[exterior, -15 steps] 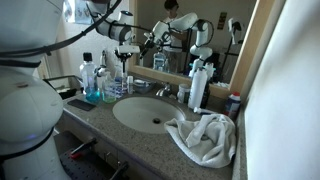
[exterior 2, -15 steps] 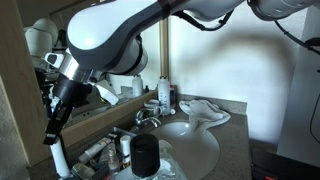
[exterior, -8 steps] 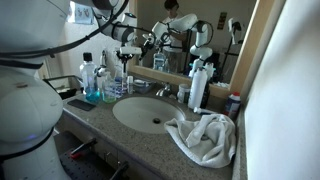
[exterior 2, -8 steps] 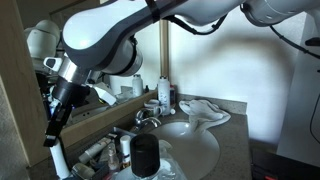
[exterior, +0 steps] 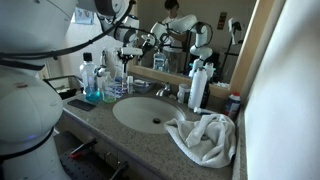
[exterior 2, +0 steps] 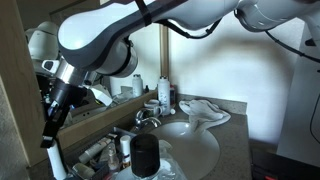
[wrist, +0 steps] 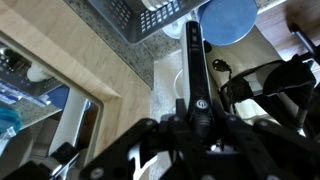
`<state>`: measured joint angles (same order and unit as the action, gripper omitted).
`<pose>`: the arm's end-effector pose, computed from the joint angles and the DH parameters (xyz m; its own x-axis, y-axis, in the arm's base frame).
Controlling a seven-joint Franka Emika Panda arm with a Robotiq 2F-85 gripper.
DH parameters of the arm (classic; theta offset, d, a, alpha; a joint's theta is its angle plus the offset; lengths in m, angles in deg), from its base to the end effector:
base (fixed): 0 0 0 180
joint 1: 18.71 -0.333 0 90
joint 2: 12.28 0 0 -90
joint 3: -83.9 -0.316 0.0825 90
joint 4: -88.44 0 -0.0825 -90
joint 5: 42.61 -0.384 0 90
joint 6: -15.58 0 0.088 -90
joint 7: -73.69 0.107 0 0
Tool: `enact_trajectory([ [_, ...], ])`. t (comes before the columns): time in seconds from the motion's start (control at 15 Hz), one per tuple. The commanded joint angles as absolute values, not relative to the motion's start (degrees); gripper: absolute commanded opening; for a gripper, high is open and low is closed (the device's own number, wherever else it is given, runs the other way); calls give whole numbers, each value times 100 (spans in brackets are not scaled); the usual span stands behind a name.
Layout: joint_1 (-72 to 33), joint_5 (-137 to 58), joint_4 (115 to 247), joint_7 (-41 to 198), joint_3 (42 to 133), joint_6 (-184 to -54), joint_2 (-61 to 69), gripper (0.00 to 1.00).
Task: Attach the electric toothbrush to its charging port
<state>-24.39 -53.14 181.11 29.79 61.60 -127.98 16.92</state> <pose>0.6518 0.2956 0.3909 0.4380 0.7543 0.4890 0.8642 -0.5032 0.0022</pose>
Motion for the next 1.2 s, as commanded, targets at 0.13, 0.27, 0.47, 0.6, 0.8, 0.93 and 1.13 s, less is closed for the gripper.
enact_trajectory([
  [0.13, -2409, -5484, 17879, 2782, 6039, -12633, 1896, 13],
  [0.27, -2449, -5464, 17899, 2823, 6015, -12679, 1953, 13],
  [0.47, -2323, -5506, 17883, 2712, 5957, -12601, 1967, 13],
  [0.6, -2292, -5505, 17890, 2718, 5969, -12633, 1957, 13],
  [0.8, -2186, -5575, 17863, 2710, 5947, -12648, 1909, 13],
  [0.93, -2102, -5689, 17830, 2637, 5905, -12646, 1871, 13],
  [1.13, -2036, -5862, 17766, 2448, 5910, -12647, 1860, 13],
])
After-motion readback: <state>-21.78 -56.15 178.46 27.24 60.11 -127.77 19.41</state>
